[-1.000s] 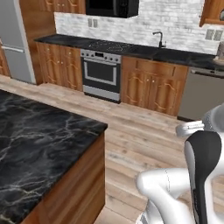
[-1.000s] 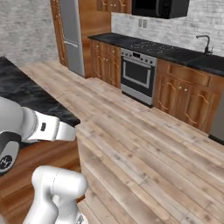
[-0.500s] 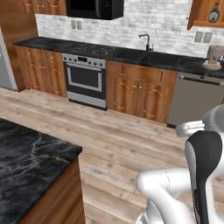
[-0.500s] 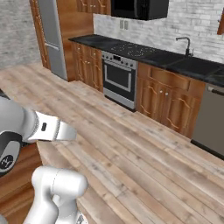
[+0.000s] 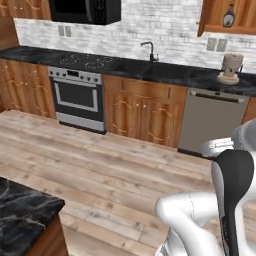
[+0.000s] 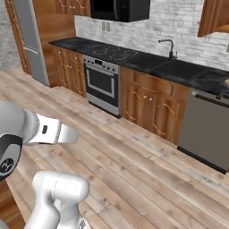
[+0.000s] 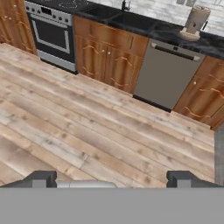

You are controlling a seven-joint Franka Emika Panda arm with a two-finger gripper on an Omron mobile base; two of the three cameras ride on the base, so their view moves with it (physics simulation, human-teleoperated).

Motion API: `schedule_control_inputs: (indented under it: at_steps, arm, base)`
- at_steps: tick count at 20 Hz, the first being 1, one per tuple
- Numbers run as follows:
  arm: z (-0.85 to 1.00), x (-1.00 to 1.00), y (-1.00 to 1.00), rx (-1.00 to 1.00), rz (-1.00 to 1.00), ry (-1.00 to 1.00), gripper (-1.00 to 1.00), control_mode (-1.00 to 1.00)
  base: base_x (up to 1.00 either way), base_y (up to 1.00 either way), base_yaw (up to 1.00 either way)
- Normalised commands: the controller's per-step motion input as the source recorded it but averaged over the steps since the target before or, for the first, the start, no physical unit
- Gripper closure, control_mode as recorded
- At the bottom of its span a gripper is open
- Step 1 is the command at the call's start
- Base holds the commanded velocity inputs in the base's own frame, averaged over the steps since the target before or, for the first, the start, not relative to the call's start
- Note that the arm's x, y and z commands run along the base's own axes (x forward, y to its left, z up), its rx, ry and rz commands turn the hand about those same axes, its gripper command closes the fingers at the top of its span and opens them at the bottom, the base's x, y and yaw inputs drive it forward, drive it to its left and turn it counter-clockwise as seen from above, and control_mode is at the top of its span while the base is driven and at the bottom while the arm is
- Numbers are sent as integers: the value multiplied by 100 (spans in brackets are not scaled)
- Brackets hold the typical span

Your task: Move the oil and vinegar bottle and syrup bottle from the cabinet to the dining counter.

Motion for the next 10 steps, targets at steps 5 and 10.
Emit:
schedule_control_inputs:
  at_steps: [5,10]
  arm:
    - [0,0,0,0,0,0,-100,100]
    - [0,0,0,0,0,0,-100,100]
  base:
    - [56,-39,-15]
    - [56,-42,-16]
